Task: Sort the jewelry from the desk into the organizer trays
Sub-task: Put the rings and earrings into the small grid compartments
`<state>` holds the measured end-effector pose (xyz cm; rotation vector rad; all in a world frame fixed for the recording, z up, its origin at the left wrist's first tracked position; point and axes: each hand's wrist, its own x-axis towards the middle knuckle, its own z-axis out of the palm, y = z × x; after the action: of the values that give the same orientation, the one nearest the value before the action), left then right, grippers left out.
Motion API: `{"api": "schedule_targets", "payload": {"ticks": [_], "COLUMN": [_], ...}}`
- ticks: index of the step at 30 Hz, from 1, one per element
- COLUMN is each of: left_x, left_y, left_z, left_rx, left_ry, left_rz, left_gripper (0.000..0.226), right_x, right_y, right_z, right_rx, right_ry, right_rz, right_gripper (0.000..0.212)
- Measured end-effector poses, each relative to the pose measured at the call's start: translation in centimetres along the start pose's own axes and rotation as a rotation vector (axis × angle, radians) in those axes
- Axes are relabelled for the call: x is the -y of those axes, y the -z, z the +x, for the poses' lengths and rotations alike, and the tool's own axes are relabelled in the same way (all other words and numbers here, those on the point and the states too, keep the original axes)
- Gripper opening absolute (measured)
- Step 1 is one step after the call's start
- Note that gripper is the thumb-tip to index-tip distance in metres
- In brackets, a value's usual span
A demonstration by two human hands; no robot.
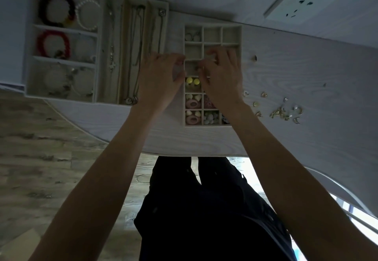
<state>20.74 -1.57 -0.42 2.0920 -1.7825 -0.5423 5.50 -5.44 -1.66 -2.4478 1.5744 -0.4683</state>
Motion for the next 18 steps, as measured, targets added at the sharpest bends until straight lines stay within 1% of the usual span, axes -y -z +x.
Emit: {"api": "schedule_targets", "payload": {"ticks": [4,8,14,18], "left_x": [0.0,0.1,0.2,0.3], "left_y": [0.1,0.0,0.1,0.0], "left_z": [0.0,0.0,0.0,0.1], "left_rx": [0.0,0.003,0.002,0.009], "left_ry": [-0.015,-0.01,-0.013,-0.014], "left_rz": [-0.025,-0.027,-0.028,-0.037], "left_gripper": [0.027,0.027,0.028,0.028], "right_x": [0.7,1.3,0.9,0.4], "right_y": [0.1,-0.4,-1.3,-0.8], "right_z": [1.1,1.6,1.5,0.9], "right_rx": [-0.004,0.057,0.075,0.01], "right_ry": [-0.017,-0.051,-0.093,-0.079], "right_rz": [-0.071,0.018,0.158,0.203], "right_gripper": [0.009,0.002,0.009,0.012]}}
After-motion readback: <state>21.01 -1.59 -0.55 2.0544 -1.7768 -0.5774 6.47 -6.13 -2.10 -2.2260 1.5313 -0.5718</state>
